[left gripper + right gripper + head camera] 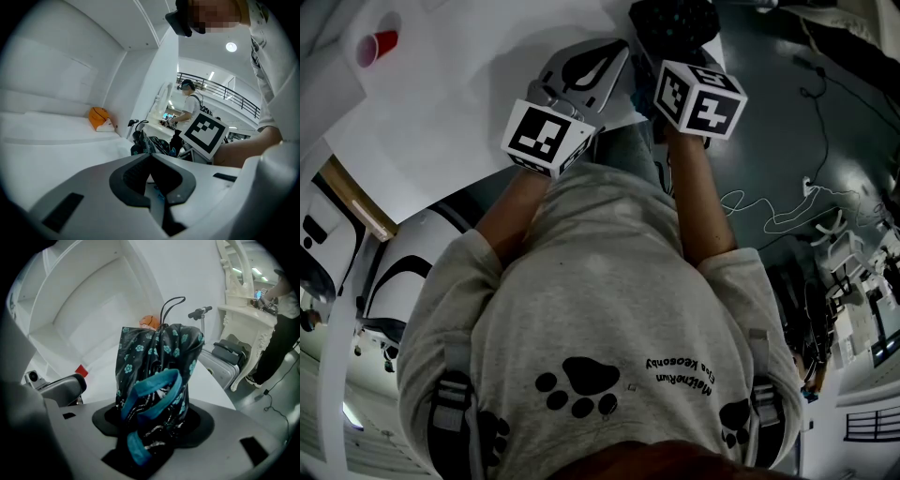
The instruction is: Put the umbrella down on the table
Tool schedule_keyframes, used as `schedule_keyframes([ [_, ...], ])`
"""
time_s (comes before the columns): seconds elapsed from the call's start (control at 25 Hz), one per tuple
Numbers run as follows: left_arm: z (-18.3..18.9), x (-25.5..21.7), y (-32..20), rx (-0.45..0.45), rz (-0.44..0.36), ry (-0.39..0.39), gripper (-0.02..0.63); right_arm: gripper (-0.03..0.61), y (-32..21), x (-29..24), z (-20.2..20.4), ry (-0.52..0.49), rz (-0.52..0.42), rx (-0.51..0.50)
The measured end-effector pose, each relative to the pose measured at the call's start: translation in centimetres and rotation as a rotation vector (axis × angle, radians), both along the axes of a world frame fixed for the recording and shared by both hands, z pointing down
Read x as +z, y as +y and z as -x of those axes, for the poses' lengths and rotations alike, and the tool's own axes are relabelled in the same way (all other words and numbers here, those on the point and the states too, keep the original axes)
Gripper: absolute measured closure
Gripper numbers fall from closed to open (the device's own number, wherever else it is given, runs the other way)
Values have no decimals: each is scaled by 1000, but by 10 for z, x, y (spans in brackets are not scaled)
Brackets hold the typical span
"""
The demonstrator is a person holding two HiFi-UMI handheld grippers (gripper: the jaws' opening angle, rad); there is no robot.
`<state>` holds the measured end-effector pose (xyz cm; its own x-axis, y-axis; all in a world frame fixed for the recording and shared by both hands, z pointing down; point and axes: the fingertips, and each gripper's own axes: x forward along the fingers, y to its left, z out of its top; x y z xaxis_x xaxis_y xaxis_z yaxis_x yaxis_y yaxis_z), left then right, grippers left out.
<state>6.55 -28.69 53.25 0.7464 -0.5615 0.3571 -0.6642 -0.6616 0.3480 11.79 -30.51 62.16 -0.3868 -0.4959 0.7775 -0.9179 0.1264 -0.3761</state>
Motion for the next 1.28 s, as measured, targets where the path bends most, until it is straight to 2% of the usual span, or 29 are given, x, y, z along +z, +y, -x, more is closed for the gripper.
schedule_keyframes([
  [0.64, -1, 9, -3, 5, 36, 8, 597, 299, -1, 3, 0, -27, 56, 25],
  [0.88, -1, 8, -2, -1, 35, 10, 597, 288, -1, 3, -1, -4, 89, 8],
  [1.28, 2, 1, 3, -7, 26, 14, 597, 279, 6, -16, -7, 28, 50, 22],
])
